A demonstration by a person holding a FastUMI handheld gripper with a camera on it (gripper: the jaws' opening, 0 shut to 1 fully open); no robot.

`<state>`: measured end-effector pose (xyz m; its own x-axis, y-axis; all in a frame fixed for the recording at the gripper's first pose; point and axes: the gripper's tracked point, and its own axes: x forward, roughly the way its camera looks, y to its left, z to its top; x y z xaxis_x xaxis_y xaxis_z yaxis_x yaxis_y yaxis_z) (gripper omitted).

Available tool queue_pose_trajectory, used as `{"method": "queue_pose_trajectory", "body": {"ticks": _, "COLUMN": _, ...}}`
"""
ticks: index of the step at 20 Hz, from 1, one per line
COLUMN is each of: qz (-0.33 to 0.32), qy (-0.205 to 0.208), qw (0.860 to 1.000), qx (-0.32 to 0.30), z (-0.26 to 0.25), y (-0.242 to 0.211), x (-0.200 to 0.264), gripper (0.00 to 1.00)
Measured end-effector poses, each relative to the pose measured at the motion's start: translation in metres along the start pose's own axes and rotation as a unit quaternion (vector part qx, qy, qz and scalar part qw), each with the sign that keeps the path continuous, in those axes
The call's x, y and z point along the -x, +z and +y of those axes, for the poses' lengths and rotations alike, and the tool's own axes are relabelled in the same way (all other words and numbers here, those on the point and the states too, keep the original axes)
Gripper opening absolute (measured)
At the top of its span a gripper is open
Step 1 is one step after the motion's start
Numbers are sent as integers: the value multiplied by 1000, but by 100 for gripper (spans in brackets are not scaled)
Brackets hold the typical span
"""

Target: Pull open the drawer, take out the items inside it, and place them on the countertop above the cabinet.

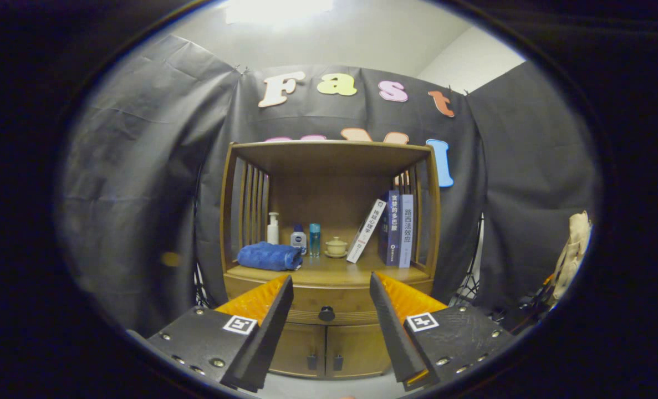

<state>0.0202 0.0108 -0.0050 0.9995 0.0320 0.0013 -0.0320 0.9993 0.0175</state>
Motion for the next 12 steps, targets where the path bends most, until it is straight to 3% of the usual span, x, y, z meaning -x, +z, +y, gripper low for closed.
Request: {"method": "queue_pose_trajectory", "body": {"ticks": 12, "qz": 17, "qy": 6, "qw": 1000, "qx": -16, "z": 0, "y": -21, "x": -21, "gripper": 83}}
